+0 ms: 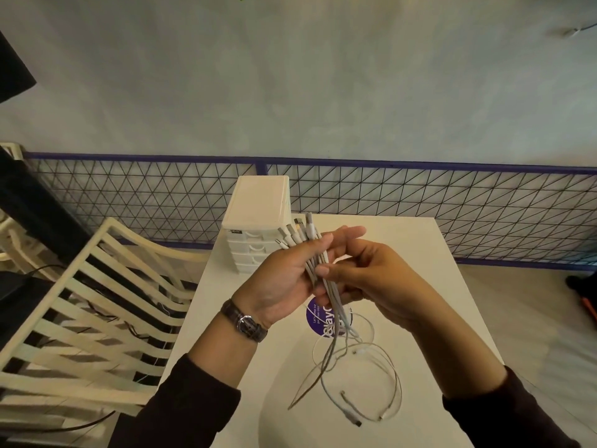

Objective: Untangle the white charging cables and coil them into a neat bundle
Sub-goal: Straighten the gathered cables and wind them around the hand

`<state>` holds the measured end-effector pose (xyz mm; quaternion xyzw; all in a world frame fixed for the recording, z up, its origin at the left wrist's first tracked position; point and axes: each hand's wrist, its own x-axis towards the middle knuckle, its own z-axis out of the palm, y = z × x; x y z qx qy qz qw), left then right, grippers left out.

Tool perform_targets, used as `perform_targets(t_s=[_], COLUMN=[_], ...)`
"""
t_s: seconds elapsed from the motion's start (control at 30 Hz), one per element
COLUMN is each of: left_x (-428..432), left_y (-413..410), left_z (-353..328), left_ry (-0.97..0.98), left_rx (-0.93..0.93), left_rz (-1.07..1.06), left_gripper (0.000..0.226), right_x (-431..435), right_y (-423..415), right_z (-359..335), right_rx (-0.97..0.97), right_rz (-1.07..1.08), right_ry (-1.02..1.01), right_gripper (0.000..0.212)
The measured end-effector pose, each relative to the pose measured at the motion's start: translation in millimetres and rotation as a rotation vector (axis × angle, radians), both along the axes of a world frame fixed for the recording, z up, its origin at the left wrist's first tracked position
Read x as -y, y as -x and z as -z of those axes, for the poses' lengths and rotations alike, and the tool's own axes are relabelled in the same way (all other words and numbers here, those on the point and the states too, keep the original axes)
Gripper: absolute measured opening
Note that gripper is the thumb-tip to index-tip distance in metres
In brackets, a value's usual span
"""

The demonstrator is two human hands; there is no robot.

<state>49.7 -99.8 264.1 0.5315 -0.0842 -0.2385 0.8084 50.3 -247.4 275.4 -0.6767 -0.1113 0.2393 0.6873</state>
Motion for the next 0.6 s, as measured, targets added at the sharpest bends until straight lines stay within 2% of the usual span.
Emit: perform_targets(t_s=[0.13, 0.33, 0.43, 0.6], left_x=[2.5, 2.8, 3.4, 2.2], left_y=[-0.3, -7.9, -11.6, -22.6], left_z=[3.5, 8.3, 9.2, 19.0], left_ry=[0.044, 0.084, 0.101, 0.070], left_rx=[-0.026, 0.010, 0.010, -0.007], left_rz=[0.018, -0.078, -0.055, 0.012], left_gripper=[0.044, 0.043, 0.042, 0.041], right_x=[-2.1, -1.4, -0.5, 7.8], right_y=[-2.8, -4.2, -5.2, -15.3], right_z=[-4.0, 3.9, 6.3, 2.3], right_rx=[0.021, 0.175, 0.168, -0.078], right_rz=[0.008, 0.147, 0.143, -0.023], right_ry=[0.095, 0.271, 0.228, 0.009], right_gripper=[0.012, 0.011, 0.015, 0.029])
